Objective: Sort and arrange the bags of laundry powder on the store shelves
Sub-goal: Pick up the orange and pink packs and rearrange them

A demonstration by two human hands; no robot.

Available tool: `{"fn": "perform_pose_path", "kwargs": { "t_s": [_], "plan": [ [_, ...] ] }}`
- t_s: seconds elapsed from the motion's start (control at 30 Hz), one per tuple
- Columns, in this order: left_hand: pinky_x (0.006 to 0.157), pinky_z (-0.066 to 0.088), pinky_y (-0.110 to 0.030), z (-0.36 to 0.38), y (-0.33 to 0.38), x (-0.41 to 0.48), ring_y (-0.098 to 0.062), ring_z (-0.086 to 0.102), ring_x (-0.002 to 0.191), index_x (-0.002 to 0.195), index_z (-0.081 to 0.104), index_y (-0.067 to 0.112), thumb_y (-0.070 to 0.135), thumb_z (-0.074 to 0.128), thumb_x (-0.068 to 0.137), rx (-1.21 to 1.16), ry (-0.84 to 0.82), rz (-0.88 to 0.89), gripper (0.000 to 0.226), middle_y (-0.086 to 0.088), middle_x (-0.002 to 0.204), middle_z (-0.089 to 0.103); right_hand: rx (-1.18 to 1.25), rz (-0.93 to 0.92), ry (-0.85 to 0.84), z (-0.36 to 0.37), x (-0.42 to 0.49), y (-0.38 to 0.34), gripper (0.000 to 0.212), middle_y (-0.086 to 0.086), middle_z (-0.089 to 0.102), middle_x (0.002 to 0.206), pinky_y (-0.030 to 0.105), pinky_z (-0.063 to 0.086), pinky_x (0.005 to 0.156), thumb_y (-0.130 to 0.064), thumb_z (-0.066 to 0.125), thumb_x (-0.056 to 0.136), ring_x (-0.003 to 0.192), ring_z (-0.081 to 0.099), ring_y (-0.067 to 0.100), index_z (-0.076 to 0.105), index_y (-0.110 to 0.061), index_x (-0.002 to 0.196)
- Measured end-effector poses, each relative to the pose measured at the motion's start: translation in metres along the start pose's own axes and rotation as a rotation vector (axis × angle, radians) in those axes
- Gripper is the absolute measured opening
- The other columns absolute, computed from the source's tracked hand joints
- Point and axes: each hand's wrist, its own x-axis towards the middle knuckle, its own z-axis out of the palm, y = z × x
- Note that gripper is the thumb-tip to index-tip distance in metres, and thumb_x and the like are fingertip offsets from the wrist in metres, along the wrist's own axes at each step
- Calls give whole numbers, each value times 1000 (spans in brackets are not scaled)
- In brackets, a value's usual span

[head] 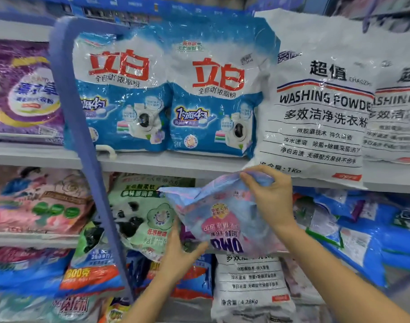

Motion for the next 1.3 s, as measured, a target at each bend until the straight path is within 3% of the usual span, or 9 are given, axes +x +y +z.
{"fn": "perform_pose_path", "kwargs": {
  "t_s": [0.1, 0.2, 0.4, 0.57, 0.7, 0.83, 1.03, 1.17, 1.3],
  "plan": [
    [73, 54, -13, -14, 13, 4, -1, 66, 95, 113, 51, 30, 34, 80, 68, -174, -33, 23, 54, 11, 110, 65, 90, 25, -77, -3, 7, -28, 23, -15, 67, 65, 15, 49, 68, -3, 71, 79, 67, 62, -1, 68, -24, 71],
    [63, 52, -12, -29, 34, 6, -3, 70, 83, 105, 62, 17, 56, 85, 52, -360, -67, 62, 70, 6, 95, 75, 90, 31, -66, -11, 20, -47, 17, -10, 68, 70, 14, 50, 67, -6, 72, 79, 66, 63, 0, 69, -22, 72],
    [61, 57, -24, -56, 85, 7, -15, 72, 74, 90, 69, 11, 39, 79, 41, -515, -96, 168, 57, -2, 81, 76, -118, 58, 34, -40, 36, -39, 7, -8, 65, 65, 12, 45, 55, -16, 71, 81, 54, 59, -5, 71, -12, 76],
    [56, 54, -22, -85, 135, -2, -15, 71, 70, 80, 72, 10, 36, 80, 52, -308, -85, 285, 39, -3, 75, 75, -283, 121, -47, -60, 31, -46, 13, 3, 70, 84, 23, 50, 75, -24, 68, 85, 78, 64, 4, 69, -11, 88],
    [57, 49, -34, -88, 165, -10, -13, 66, 62, 69, 70, 18, 65, 70, 43, 91, -59, 407, 53, 4, 65, 71, -380, -189, -271, -41, 18, -103, 68, -19, 52, 125, 5, 28, 97, -60, 65, 69, 117, 45, -6, 43, -37, 129],
    [48, 27, -31, -75, 185, -13, -13, 37, 47, 51, 45, 19, 75, 63, 48, 492, -23, 602, 59, 3, 46, 44, -1045, -498, -493, -12, 11, -128, 72, -5, 48, 133, 32, 13, 110, -68, 59, 70, 127, 38, 15, 51, -28, 129],
    [50, 25, -30, -74, 191, -6, -17, 46, 56, 60, 45, 21, 61, 76, 58, 798, -5, 720, 51, 3, 57, 50, -1336, -497, -646, 1, 10, -123, 39, 0, 64, 112, 40, 14, 108, -52, 54, 83, 116, 50, 21, 60, -25, 110],
    [59, 36, -32, -86, 186, -3, -17, 54, 73, 100, 53, 26, 68, 72, 58, 774, 34, 756, 63, 4, 82, 64, -1152, -507, -716, 5, 20, -129, 25, 5, 68, 81, 29, 26, 54, -45, 59, 86, 79, 62, 29, 56, -23, 75],
    [81, 40, -27, -109, 156, -9, -13, 56, 96, 129, 51, 17, 78, 58, 59, 592, 305, 929, 93, 7, 105, 61, -1089, -484, -738, 7, 29, -129, 35, -3, 57, 68, 31, 26, 56, -49, 55, 88, 65, 46, 19, 42, -24, 68]
  ]
}}
